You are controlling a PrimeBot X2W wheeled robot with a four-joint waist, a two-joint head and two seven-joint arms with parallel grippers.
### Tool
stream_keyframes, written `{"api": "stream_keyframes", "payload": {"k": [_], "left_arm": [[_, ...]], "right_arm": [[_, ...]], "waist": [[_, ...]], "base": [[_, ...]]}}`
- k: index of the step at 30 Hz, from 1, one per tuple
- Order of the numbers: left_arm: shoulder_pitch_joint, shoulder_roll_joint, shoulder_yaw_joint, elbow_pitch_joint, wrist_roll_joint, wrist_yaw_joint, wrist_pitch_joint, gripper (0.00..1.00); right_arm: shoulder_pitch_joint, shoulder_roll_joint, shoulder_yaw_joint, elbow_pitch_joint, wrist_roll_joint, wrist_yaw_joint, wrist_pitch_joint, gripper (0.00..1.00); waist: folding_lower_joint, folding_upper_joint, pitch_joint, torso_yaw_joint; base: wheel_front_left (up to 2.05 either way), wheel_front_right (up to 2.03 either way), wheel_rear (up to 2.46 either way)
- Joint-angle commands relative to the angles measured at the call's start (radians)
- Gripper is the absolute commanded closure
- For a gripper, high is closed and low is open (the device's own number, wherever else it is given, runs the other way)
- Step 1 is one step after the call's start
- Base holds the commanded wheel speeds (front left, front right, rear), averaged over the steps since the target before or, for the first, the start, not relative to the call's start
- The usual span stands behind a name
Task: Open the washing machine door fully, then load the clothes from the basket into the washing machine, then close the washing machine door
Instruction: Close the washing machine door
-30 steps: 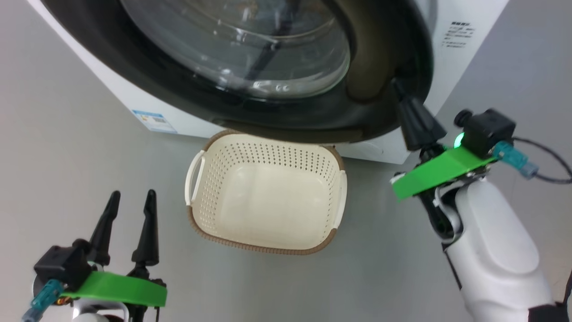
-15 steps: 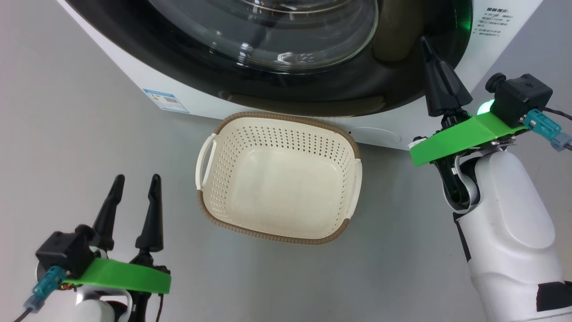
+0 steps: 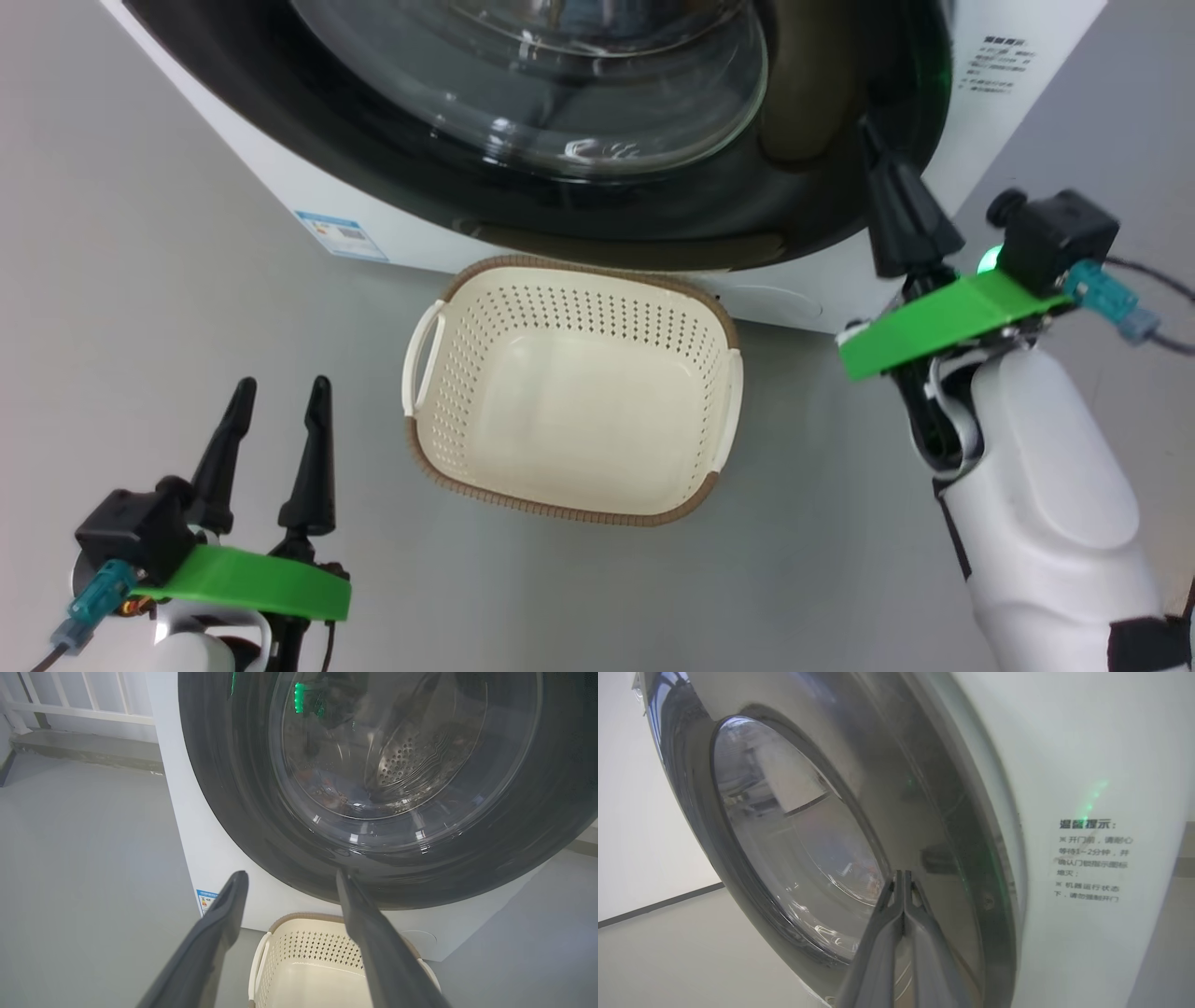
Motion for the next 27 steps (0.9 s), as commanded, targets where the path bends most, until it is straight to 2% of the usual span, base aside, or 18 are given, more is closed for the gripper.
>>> {"api": "stream_keyframes", "payload": {"k": [1,2,16,27], "left_arm": [[-0.003,0.03,0.04,-0.012,0.002,-0.002,-0.006,0.0],[0.002,0.031,0.043,-0.009,0.002,-0.002,-0.006,0.0],[0.067,0.053,0.08,0.056,-0.004,-0.002,-0.006,0.0],[0.093,0.07,0.085,0.068,-0.009,-0.002,-0.006,0.0]], "right_arm": [[0.038,0.013,0.033,-0.024,0.004,-0.006,-0.005,0.17],[0.052,0.012,0.038,-0.023,0.006,-0.006,-0.005,0.0],[0.277,0.0,0.053,-0.026,0.02,-0.006,-0.005,0.0],[0.364,-0.019,0.022,-0.032,0.018,-0.006,-0.005,0.0]], "waist": [[0.0,0.0,-0.023,-0.015],[0.0,0.0,-0.032,-0.02],[0.0,0.0,-0.145,-0.113],[0.0,0.0,-0.183,-0.191]], "base": [[0.0,0.0,0.0],[0.0,0.0,0.0],[0.0,0.0,0.0],[0.0,0.0,0.0]]}}
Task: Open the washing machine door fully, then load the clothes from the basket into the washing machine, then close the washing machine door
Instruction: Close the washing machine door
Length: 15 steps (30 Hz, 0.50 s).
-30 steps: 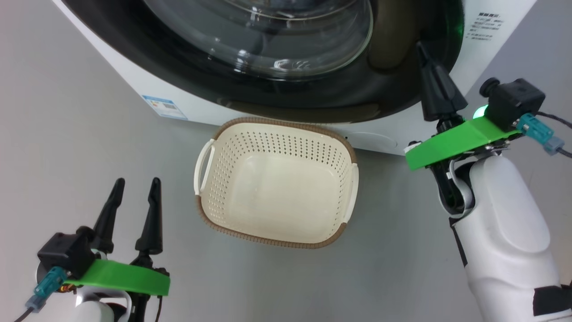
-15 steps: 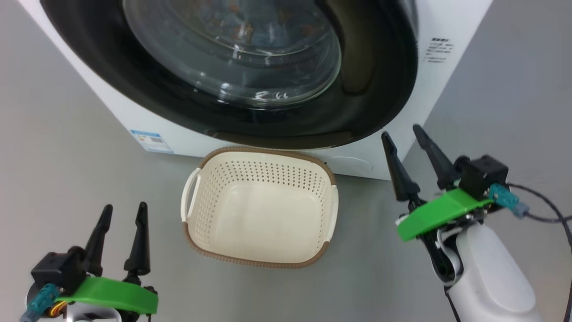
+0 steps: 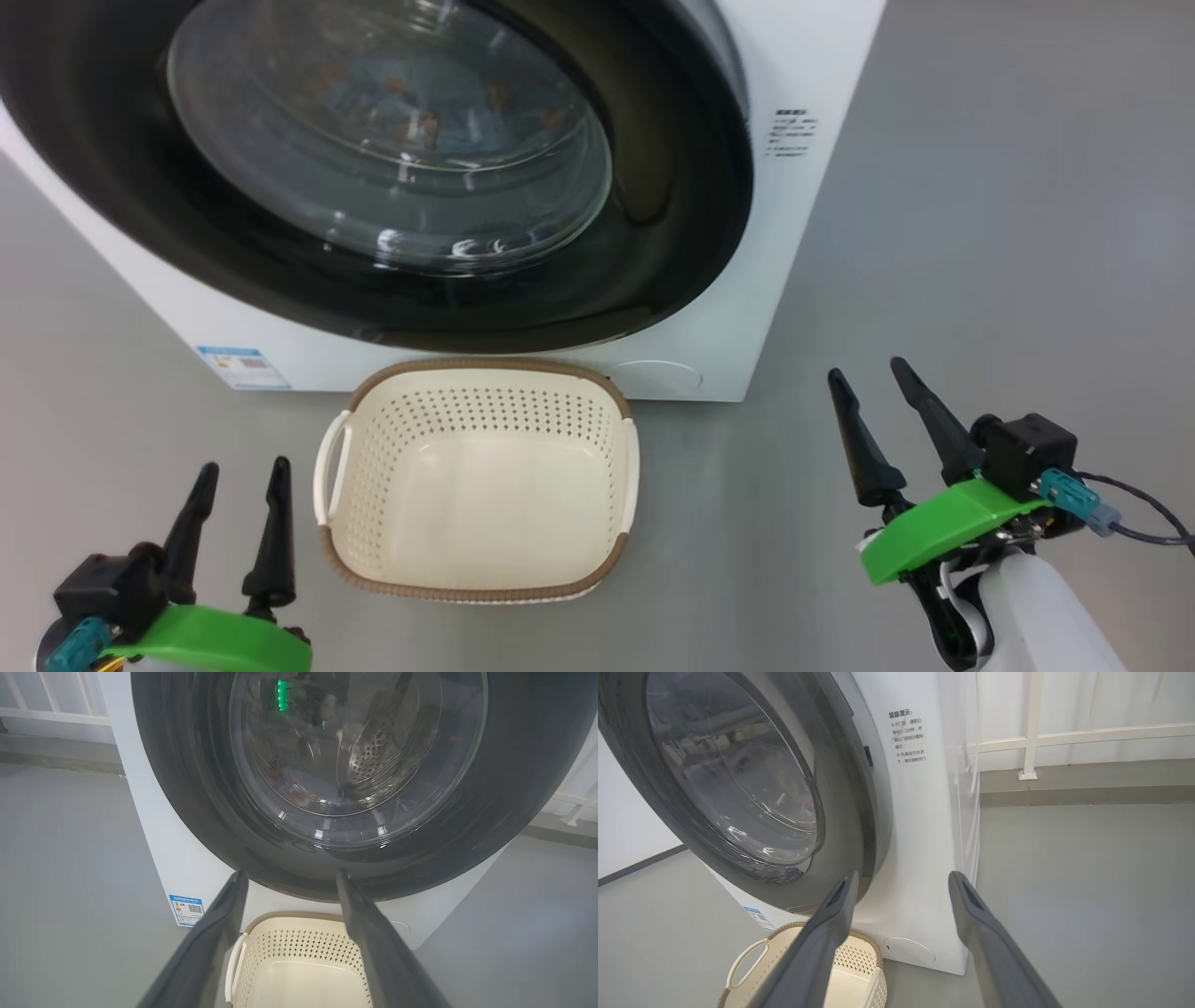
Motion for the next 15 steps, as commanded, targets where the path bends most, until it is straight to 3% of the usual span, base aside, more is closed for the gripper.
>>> {"api": "stream_keyframes", "payload": {"k": [1,15], "left_arm": [[0.003,0.034,0.04,-0.016,-0.01,-0.002,-0.006,0.0],[0.051,0.049,0.076,-0.012,-0.01,-0.002,-0.006,0.0]], "right_arm": [[0.009,0.0,0.018,-0.026,0.0,-0.006,-0.005,0.0],[0.118,-0.032,-0.02,-0.037,0.001,-0.006,-0.005,0.0]], "waist": [[0.0,0.0,-0.018,-0.024],[0.0,0.0,-0.066,-0.092]], "base": [[0.0,0.0,0.0],[0.0,0.0,0.0]]}}
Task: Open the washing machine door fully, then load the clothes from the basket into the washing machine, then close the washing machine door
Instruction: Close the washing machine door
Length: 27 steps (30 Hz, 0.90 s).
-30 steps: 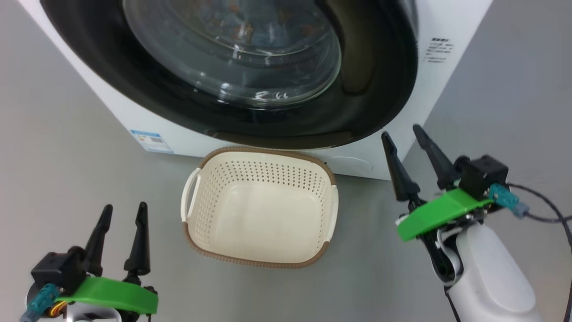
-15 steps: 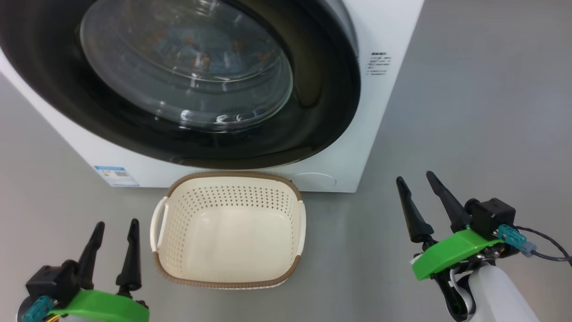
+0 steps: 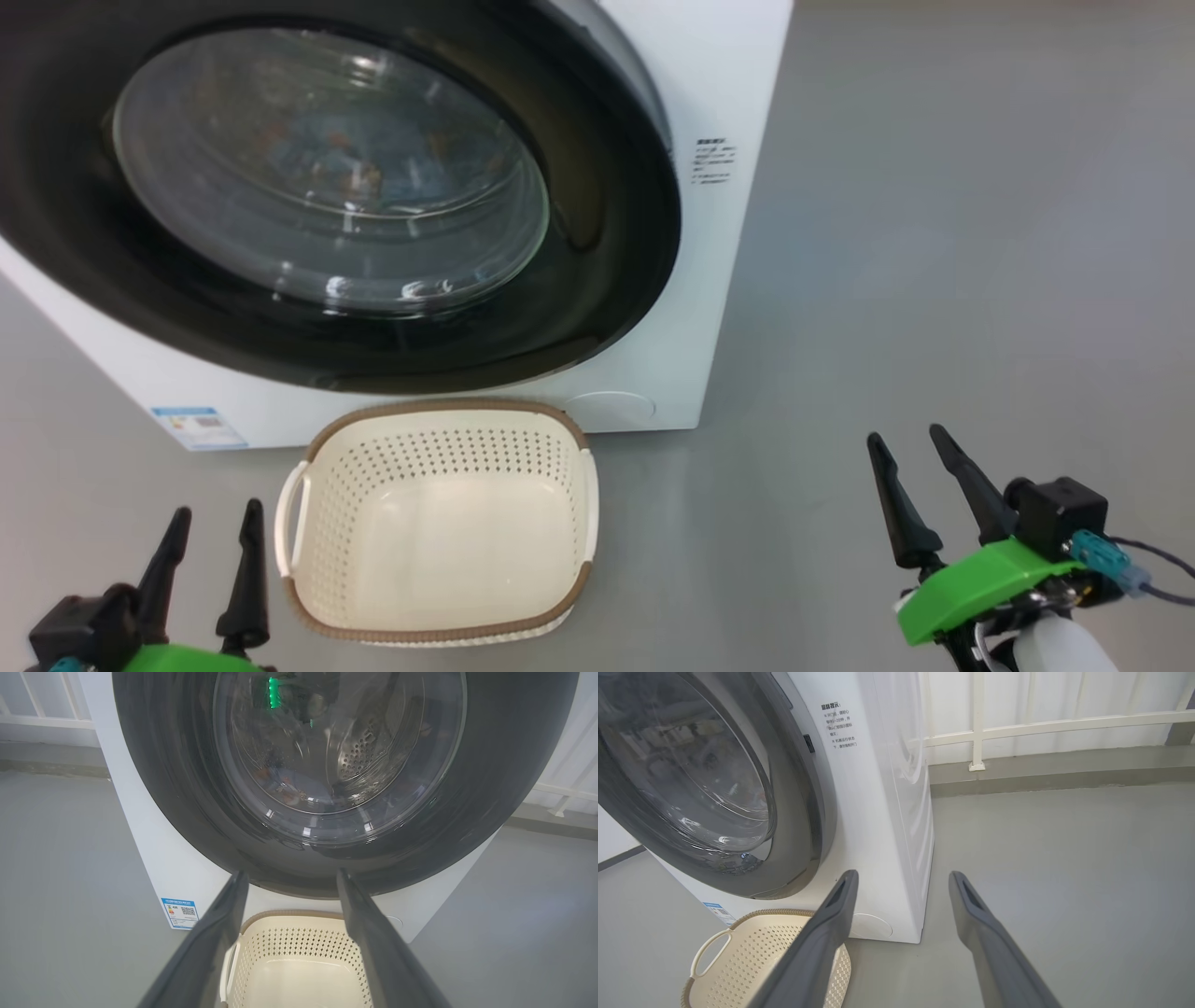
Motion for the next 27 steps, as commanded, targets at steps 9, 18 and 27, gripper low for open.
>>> {"api": "stream_keyframes", "payload": {"k": [9,18,27], "left_arm": [[0.01,0.033,0.059,-0.023,0.001,-0.002,-0.006,0.0],[0.018,0.033,0.063,-0.022,0.005,-0.002,-0.006,0.0],[0.024,0.03,0.063,-0.024,0.008,-0.002,-0.006,0.0]], "right_arm": [[0.048,-0.012,-0.008,-0.044,0.002,-0.006,-0.005,0.0],[0.069,-0.009,-0.021,-0.054,-0.003,-0.006,-0.005,0.0],[0.07,-0.006,-0.021,-0.055,-0.005,-0.006,-0.005,0.0]], "waist": [[0.0,0.0,-0.024,-0.038],[0.0,0.0,-0.031,-0.05],[0.0,0.0,-0.033,-0.05]], "base": [[0.0,0.0,0.0],[0.0,0.0,0.0],[0.0,0.0,0.0]]}}
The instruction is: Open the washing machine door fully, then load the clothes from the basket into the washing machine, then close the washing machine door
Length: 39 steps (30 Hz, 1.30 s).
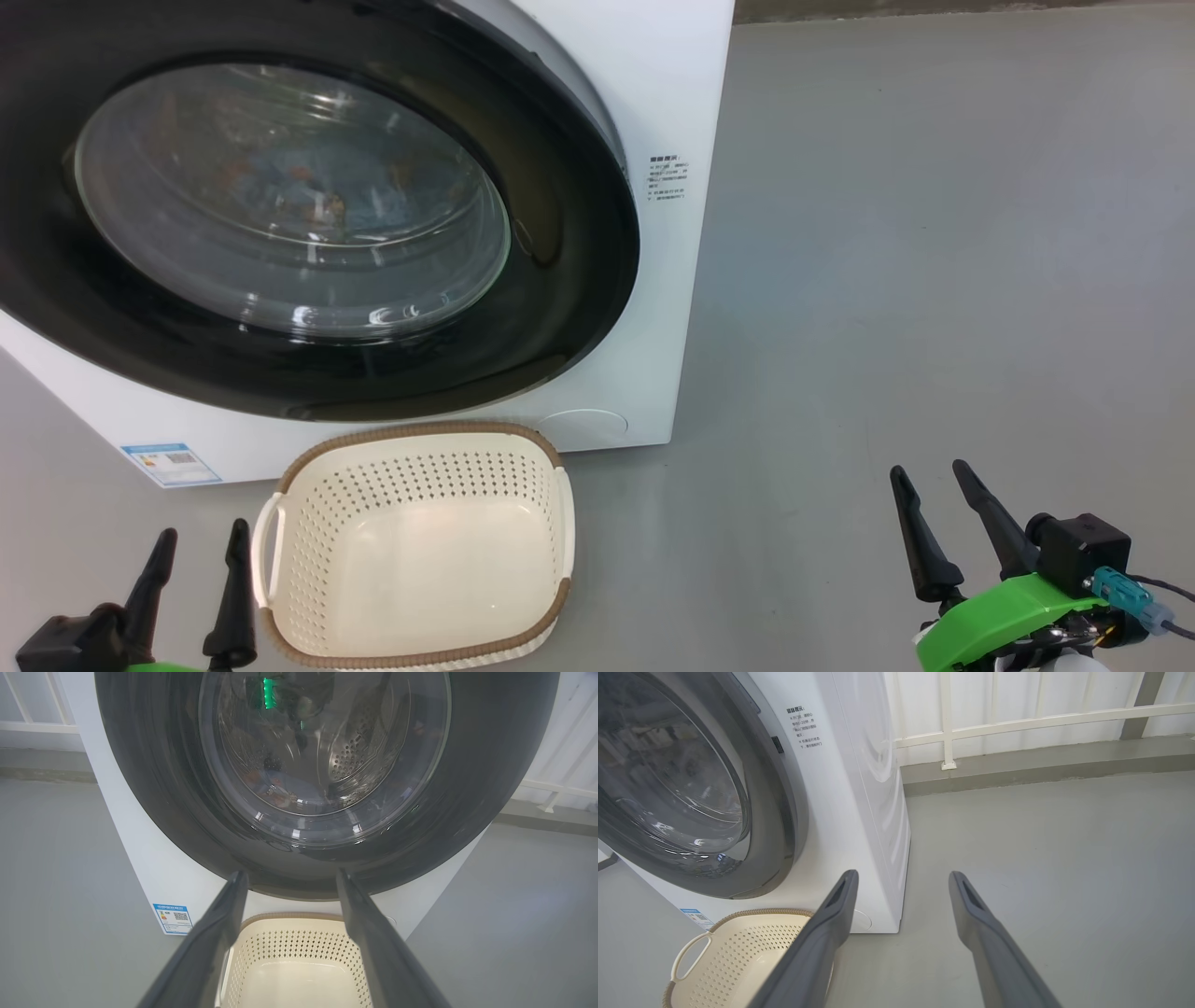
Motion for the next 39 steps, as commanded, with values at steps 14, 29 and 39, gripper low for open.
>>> {"api": "stream_keyframes", "payload": {"k": [14,29,39], "left_arm": [[0.005,-0.034,-0.007,0.044,-0.003,0.0,0.002,1.0],[0.006,-0.065,-0.001,0.064,-0.126,0.0,0.039,1.0],[-0.006,-0.073,0.011,0.063,-0.222,0.0,0.068,1.0]], "right_arm": [[0.003,0.011,0.005,0.041,0.003,0.0,0.002,1.0],[0.016,0.025,-0.008,0.048,0.137,0.0,0.039,1.0],[0.014,0.029,-0.019,0.035,0.242,-0.001,0.069,1.0]], "waist": [[0.0,0.0,-0.004,0.003],[0.0001,0.0,-0.012,0.012],[0.0001,0.0,-0.017,0.019]], "base": [[0.0,0.0,0.0],[0.0,0.0,0.0],[0.0,0.0,0.0]]}}
